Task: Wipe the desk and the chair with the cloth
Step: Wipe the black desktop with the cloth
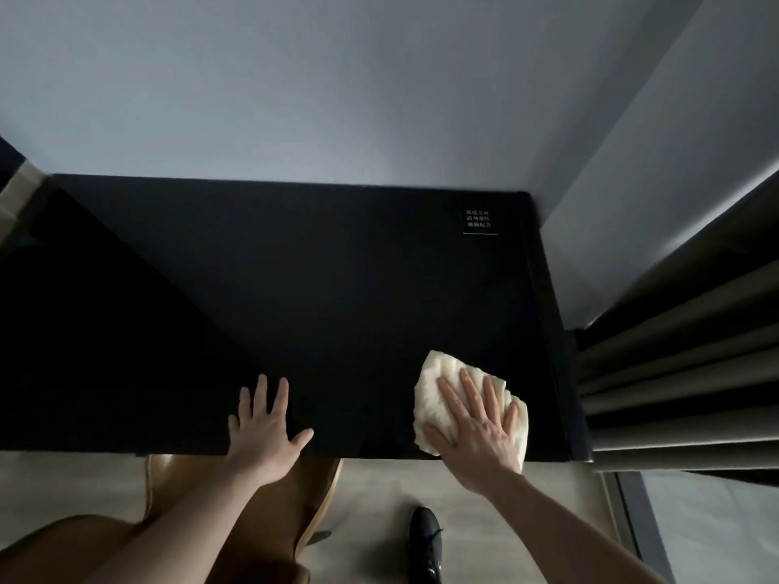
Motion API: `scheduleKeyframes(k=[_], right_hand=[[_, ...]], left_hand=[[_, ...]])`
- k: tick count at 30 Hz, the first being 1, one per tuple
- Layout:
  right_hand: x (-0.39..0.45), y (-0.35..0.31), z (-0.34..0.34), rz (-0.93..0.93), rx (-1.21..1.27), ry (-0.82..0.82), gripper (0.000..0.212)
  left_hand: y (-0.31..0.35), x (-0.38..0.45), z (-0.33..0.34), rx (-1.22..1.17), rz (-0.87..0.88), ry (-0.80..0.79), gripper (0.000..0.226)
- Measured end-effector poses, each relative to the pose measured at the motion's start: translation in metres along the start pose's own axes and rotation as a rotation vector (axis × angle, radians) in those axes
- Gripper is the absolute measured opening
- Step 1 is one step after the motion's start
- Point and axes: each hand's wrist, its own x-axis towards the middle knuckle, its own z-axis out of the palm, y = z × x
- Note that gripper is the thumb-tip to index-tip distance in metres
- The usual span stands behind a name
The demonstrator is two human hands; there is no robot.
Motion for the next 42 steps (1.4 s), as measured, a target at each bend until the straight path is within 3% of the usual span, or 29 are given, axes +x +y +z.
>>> scheduleKeyframes(k=[6,11,17,27,32,35,39,42], right_hand=[[0.011,0.104,-0.035,0.140,0.010,0.026,0.079],[0.019,0.126,-0.048,0.228,0.027,0.022,0.078],[0.035,0.067,-0.036,0.378,0.072,-0.014,0.081],[0.054,-0.121,0.001,0.088,0.025,-0.117,0.080],[0.062,-0.147,0.006,0.000,0.148,-0.181,0.083],[0.047,-0.119,-0.004,-0.027,0.228,-0.063,0.082],[0.003,-0.069,-0.006,0.150,0.283,0.042,0.076],[-0.017,-0.035,0.000,0.280,0.254,0.022,0.076]], left_hand=[[0.091,-0.015,0.004,-0.091,0.027,-0.112,0.098],[0.118,-0.019,-0.006,-0.192,-0.011,-0.170,0.093],[0.081,-0.032,-0.009,-0.165,-0.040,-0.147,0.090],[-0.018,-0.053,-0.022,-0.131,-0.108,-0.176,0.089],[-0.033,-0.041,-0.038,-0.097,0.054,-0.070,0.088],[0.001,-0.032,-0.047,-0.089,0.232,0.001,0.089],[0.077,-0.029,-0.047,-0.074,0.445,0.015,0.093],[0.126,-0.024,-0.038,-0.025,0.494,-0.046,0.094]])
